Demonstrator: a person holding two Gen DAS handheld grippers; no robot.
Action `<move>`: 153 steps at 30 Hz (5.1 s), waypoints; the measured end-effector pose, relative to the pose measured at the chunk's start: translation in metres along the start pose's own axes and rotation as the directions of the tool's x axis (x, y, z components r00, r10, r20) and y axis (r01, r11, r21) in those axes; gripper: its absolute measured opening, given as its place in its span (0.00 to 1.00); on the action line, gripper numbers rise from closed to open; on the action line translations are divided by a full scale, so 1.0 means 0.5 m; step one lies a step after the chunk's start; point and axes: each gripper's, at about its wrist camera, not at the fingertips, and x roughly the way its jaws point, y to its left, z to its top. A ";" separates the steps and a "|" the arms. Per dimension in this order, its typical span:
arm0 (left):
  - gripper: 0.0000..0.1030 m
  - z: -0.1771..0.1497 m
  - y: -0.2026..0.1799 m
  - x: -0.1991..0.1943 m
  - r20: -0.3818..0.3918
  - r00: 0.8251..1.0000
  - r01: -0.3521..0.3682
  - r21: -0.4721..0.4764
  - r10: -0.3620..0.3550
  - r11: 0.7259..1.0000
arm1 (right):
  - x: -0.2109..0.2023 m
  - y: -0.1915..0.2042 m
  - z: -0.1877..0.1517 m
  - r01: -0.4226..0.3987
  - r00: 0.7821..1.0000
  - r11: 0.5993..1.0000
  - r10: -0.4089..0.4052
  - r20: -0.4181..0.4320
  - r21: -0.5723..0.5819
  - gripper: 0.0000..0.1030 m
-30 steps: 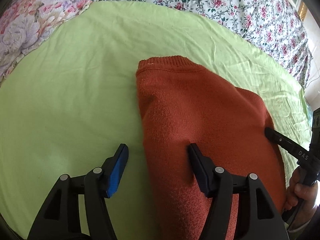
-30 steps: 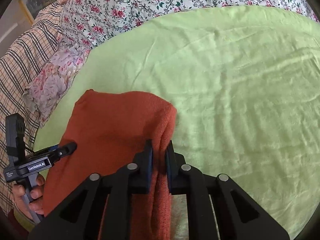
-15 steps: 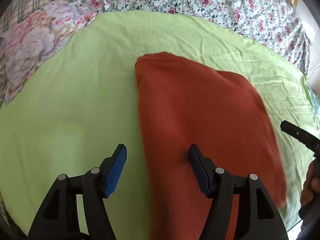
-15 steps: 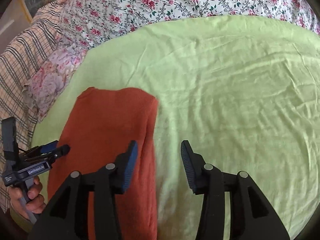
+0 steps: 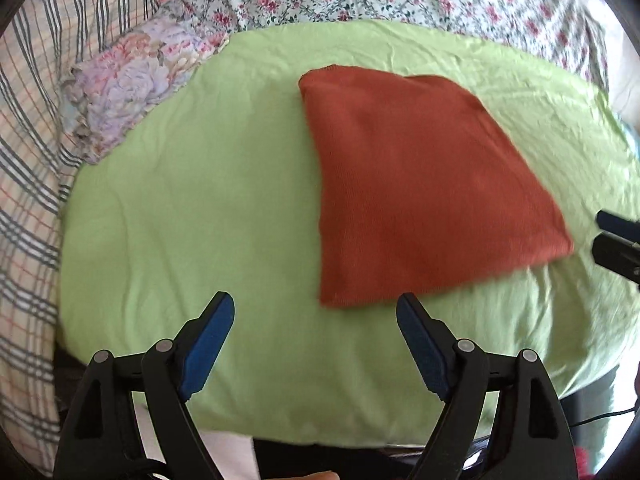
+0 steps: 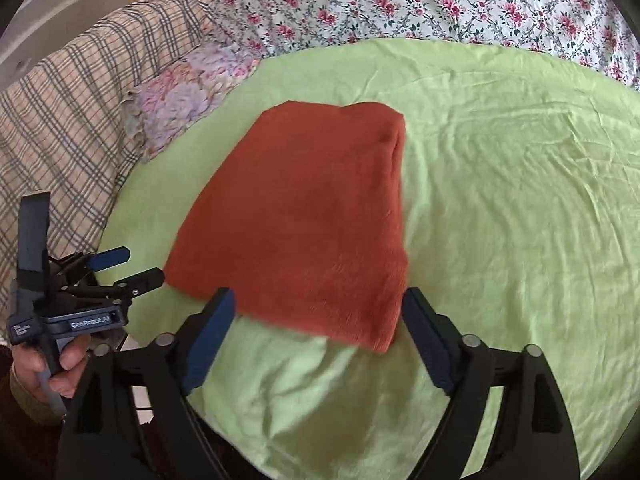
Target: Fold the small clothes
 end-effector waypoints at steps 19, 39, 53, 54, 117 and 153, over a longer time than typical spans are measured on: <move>0.84 0.002 -0.024 -0.013 0.055 0.997 -0.050 0.073 0.046 0.996 | 0.001 0.036 -0.057 0.035 0.998 0.997 -0.038 -0.041 -0.074 0.96; 0.85 0.104 -0.011 0.026 0.033 0.999 -0.022 0.048 0.021 0.999 | 0.071 0.048 0.054 -0.017 0.993 0.996 0.006 -0.118 -0.085 0.97; 0.85 0.137 -0.006 0.054 0.013 1.000 -0.006 0.032 0.006 0.999 | 0.101 0.048 0.091 -0.028 0.989 0.997 0.017 -0.148 -0.077 0.97; 0.85 0.139 -0.007 0.056 0.012 1.000 -0.005 0.032 0.005 0.999 | 0.103 0.046 0.094 -0.030 0.989 0.997 0.018 -0.150 -0.077 0.97; 0.86 0.154 -0.024 0.058 0.009 1.000 0.017 0.014 -0.017 1.000 | 0.126 0.041 0.107 -0.037 0.989 0.998 0.030 -0.146 -0.047 0.97; 0.86 0.176 -0.038 0.050 0.021 0.999 0.026 0.014 -0.026 1.000 | 0.117 0.042 0.123 -0.031 0.990 0.998 0.023 -0.138 -0.059 0.97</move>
